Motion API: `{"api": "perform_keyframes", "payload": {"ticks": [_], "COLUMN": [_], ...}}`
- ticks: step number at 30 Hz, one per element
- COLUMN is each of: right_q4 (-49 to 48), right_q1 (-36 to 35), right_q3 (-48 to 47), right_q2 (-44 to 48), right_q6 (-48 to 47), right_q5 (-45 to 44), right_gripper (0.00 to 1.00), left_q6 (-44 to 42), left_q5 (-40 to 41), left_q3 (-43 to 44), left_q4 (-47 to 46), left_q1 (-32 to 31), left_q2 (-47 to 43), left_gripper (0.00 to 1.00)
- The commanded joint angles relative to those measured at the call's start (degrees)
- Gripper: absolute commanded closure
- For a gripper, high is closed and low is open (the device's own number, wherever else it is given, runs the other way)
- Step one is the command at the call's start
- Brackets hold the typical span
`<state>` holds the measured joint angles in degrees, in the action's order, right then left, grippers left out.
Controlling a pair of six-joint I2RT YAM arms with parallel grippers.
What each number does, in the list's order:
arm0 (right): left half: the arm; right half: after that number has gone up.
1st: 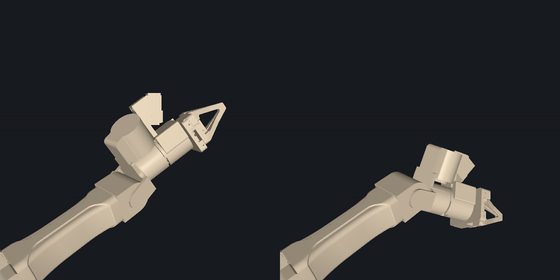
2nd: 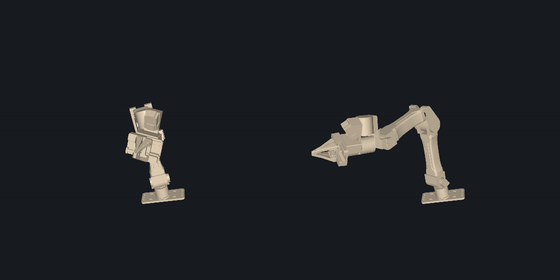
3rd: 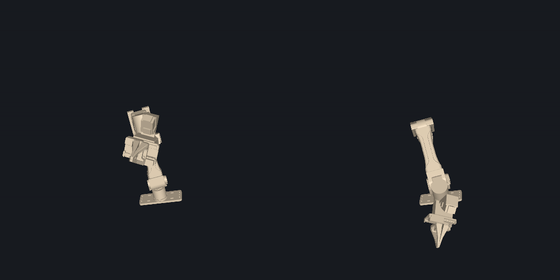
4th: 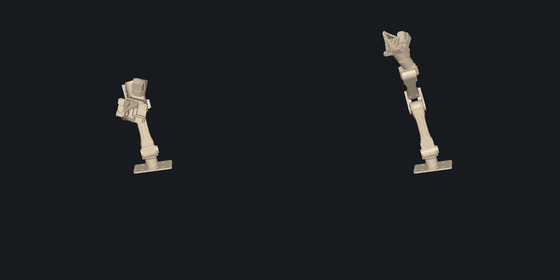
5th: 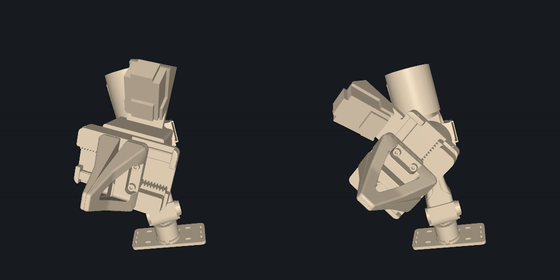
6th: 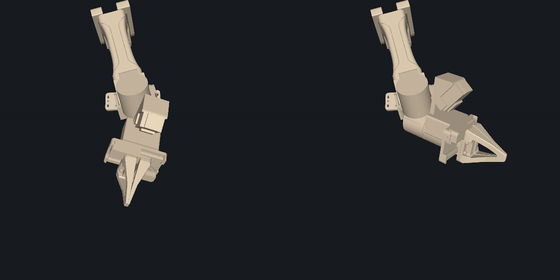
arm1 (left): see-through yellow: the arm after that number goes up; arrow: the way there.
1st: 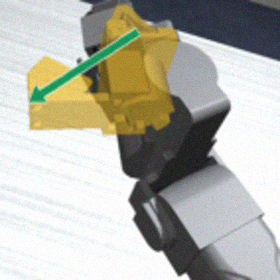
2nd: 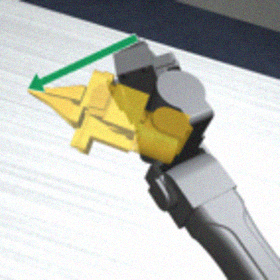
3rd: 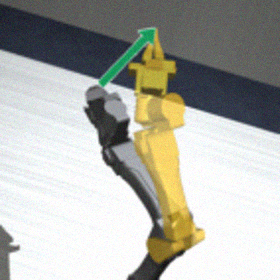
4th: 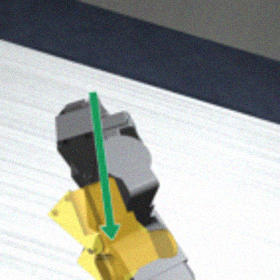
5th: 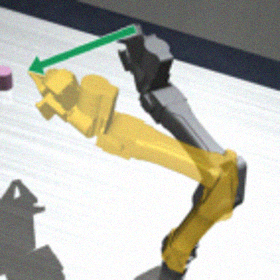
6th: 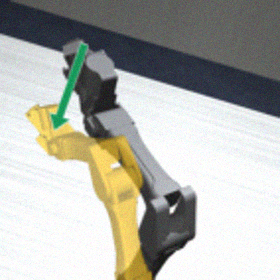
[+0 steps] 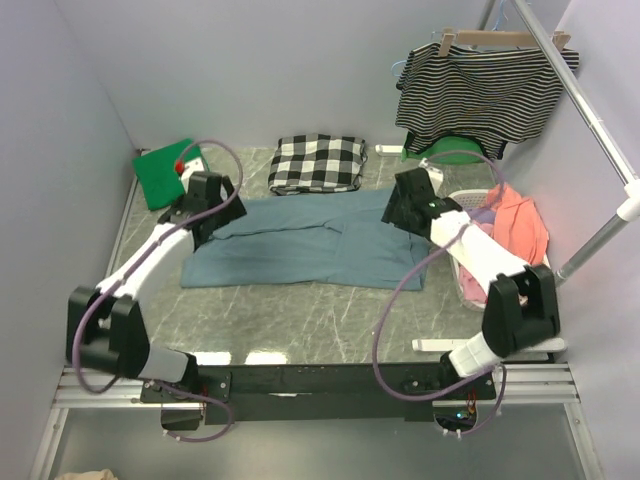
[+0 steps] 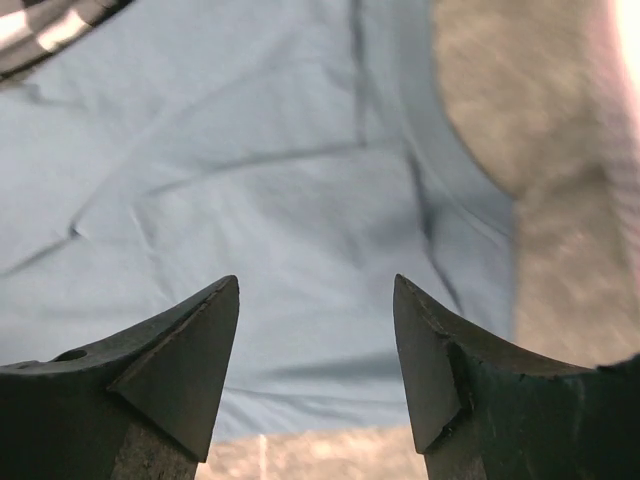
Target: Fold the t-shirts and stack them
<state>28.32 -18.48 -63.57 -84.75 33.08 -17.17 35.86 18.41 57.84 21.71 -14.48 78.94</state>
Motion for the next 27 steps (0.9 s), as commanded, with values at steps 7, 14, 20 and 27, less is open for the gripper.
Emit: {"api": "perform_keyframes", "payload": {"ticks": [7, 14, 20, 27], "right_q4": [-3.8, -0.5, 1.2, 6.6], "right_q1": [0.6, 0.7, 0.8, 0.8], "right_q3": [-12.7, -13.7, -11.2, -15.2], "right_q2": [-17.9, -21.9, -23.2, -26.1], "right_q6": [-1.0, 0.7, 1.4, -0.3], "right_q5": [8.9, 9.8, 9.0, 4.8], "right_gripper": [0.30, 0.30, 0.31, 0.32], "left_q6": [-5.4, -3.9, 0.0, 5.6], "left_q5": [-5.6, -5.1, -8.2, -10.0], "left_q3": [9.0, 7.8, 1.0, -7.1], "left_q4": [-13.3, -9.9, -4.9, 1.7], "left_q1": [2.2, 2.2, 1.4, -6.9], "left_q2": [21.6, 25.2, 23.7, 18.4], "left_gripper": [0.01, 0.01, 0.01, 0.01]}}
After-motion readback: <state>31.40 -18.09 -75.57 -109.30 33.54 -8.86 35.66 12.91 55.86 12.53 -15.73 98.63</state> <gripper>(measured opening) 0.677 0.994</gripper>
